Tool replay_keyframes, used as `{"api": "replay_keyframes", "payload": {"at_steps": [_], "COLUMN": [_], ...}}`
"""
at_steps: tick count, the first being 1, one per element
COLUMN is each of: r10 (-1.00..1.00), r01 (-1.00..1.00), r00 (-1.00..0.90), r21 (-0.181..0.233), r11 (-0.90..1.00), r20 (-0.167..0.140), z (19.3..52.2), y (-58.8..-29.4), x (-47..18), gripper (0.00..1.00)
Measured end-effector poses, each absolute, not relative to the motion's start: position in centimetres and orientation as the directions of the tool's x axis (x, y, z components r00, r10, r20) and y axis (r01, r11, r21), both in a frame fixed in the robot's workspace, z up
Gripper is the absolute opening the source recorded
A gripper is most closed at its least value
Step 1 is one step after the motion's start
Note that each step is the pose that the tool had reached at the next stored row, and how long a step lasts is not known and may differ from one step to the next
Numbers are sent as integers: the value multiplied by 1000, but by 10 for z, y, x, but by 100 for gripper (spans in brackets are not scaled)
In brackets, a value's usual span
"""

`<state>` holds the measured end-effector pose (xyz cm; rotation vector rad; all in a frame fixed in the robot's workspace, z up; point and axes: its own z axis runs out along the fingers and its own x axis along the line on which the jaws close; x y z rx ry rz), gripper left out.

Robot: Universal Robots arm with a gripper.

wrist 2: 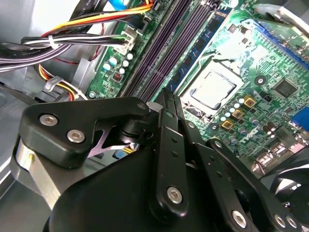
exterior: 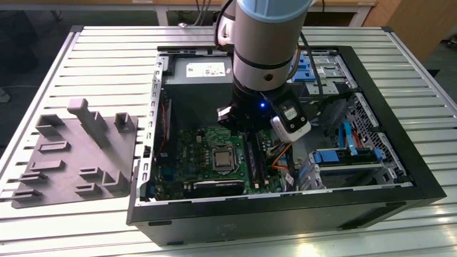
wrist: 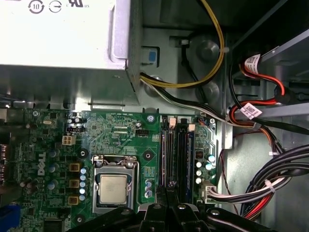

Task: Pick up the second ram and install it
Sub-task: 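Insert the second ram into the second slot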

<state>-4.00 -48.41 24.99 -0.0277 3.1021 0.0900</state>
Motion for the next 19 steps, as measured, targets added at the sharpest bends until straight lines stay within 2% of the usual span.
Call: {"api": "replay_keyframes", "payload": {"at_steps": [19], "r10": [-11], "r01": [-14], "r00": [-999], "r21": [58], "r11": [998], "r20": [-39], "z": [243], "y": [-486], "x": [-37], "gripper": [12]}}
